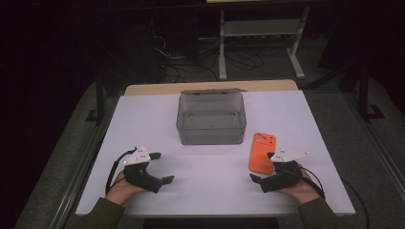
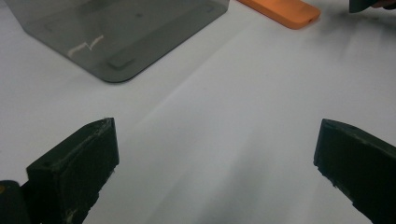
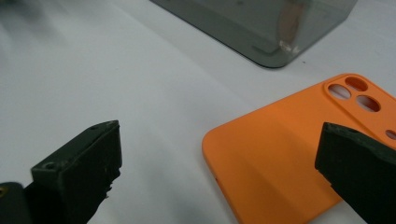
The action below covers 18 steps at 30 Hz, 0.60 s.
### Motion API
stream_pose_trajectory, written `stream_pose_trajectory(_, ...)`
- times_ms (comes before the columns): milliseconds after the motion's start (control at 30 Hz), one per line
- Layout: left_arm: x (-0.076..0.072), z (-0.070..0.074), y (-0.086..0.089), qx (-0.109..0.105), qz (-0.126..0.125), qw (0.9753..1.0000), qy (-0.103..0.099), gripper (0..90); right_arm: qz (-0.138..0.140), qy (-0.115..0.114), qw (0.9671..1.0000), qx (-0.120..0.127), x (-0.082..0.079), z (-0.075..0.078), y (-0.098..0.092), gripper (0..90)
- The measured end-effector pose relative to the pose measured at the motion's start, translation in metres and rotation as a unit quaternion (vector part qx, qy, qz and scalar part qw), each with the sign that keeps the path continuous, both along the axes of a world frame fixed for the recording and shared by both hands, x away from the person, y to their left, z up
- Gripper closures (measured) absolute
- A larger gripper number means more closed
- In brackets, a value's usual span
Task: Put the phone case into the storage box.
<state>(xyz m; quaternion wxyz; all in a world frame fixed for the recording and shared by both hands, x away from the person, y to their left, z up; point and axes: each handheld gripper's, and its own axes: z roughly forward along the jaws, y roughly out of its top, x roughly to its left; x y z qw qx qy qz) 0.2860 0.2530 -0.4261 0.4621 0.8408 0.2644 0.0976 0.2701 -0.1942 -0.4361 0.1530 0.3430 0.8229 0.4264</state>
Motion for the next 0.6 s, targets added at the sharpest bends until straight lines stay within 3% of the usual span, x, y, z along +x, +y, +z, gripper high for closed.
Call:
stream_pose_trajectory(400, 0.0, 0.0, -0.002, -0.001, -0.002, 1.0, 0.001, 0.0, -0.012, -0.008, 0.9998, -0.014, 0.003, 0.009, -0.006, 0.2)
stream_pose_trajectory(600, 0.0, 0.0, -0.002, -0.001, -0.001, 1.0, 0.003, 0.0, -0.033, 0.002, 0.9992, -0.023, 0.01, 0.013, -0.015, 2.1)
